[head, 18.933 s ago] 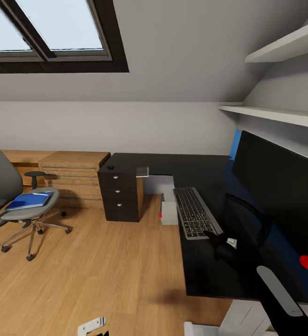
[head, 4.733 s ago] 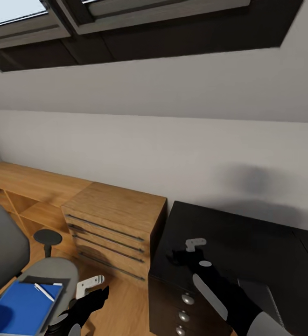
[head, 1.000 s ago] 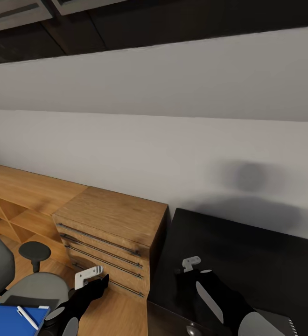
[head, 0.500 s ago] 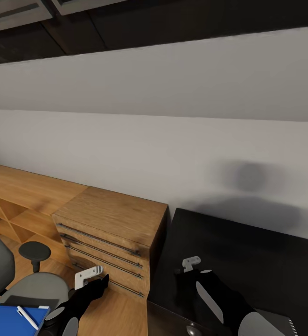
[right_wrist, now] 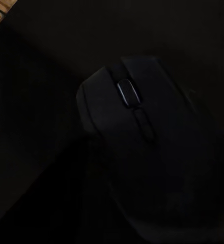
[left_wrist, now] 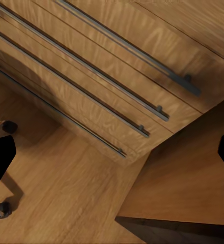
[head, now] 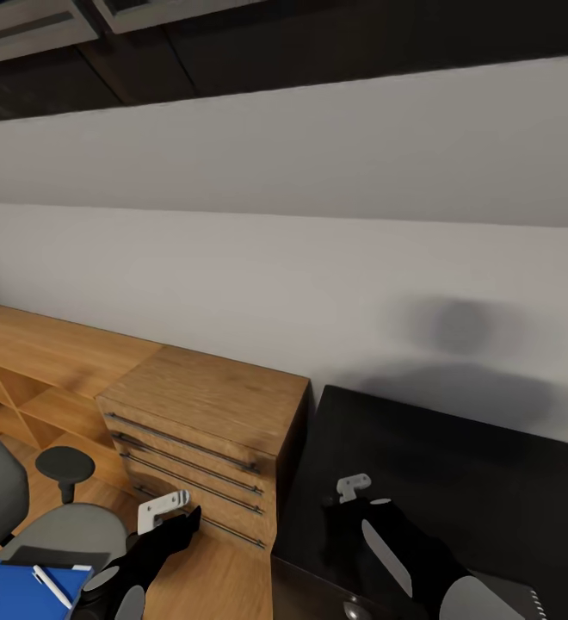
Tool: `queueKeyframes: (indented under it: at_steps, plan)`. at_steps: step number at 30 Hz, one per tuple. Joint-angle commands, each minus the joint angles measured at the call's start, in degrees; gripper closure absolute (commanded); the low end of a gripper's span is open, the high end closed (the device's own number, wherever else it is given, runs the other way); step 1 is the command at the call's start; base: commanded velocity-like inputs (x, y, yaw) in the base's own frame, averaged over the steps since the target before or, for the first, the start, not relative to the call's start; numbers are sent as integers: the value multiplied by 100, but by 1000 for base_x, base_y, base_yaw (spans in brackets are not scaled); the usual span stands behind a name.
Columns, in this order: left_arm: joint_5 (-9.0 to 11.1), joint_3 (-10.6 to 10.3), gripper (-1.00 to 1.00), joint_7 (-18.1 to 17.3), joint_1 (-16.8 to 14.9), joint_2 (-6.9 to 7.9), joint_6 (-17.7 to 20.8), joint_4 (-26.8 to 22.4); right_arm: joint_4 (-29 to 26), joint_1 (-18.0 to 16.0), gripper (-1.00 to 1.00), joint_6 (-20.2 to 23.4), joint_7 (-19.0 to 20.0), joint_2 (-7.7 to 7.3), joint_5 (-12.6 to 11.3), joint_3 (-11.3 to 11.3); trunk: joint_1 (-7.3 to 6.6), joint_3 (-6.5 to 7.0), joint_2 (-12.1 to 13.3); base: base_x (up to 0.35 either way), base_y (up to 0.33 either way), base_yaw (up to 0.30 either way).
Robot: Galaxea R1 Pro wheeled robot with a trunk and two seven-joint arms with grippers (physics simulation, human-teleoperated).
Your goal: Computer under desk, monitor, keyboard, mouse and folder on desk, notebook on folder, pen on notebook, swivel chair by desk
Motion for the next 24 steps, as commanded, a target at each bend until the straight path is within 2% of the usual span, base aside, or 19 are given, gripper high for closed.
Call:
queueKeyframes:
  at_steps: [1,5,8,11,12,13,15,17,19,20,24]
  plan:
    - [61,-6,-100,53,-4,0,17,-8,-22,-5,100,19,-3,-10,5,17,-22,11,37,0,0,0]
    - [61,-6,-100,53,-4,0,18,-8,-124,-5,100,-52,-94,-20,11,16,-110,83,197,0,0,0]
    - [59,-6,-100,53,-4,0,22,-8,-473,-3,100,-100,-475,-31,12,28,-176,137,317,0,0,0]
    - [54,-6,-100,53,-4,0,23,-8,-1139,17,100,-117,-1233,-86,3,38,-242,191,438,0,0,0]
    - [53,-6,-100,53,-4,0,23,-8,-1258,21,100,-118,-1345,-104,0,39,-264,209,478,0,0,0]
    - [53,-6,-100,53,-4,0,24,-8,-1635,47,100,-111,-1625,-166,-18,40,-286,227,518,0,0,0]
    - [52,-6,-100,54,-4,0,24,-8,-2222,169,100,-98,-1944,-300,-70,35,-330,263,598,-69,0,0]
    - [52,-6,-100,55,-4,0,25,-7,-2556,280,100,-93,-2187,-372,-219,-6,-373,298,678,-227,0,0]
    - [52,-6,-100,57,-4,0,24,-1,-2853,364,100,-95,-2596,-444,-649,-154,-417,334,758,-305,0,0]
    - [52,-6,-100,57,-4,0,23,-1,-2922,383,100,-95,-2707,-473,-780,-179,-439,352,799,-324,0,0]
    - [52,-4,-100,55,-4,0,23,0,-3168,430,100,-99,-2993,-528,-1007,-213,-527,424,959,-332,0,0]
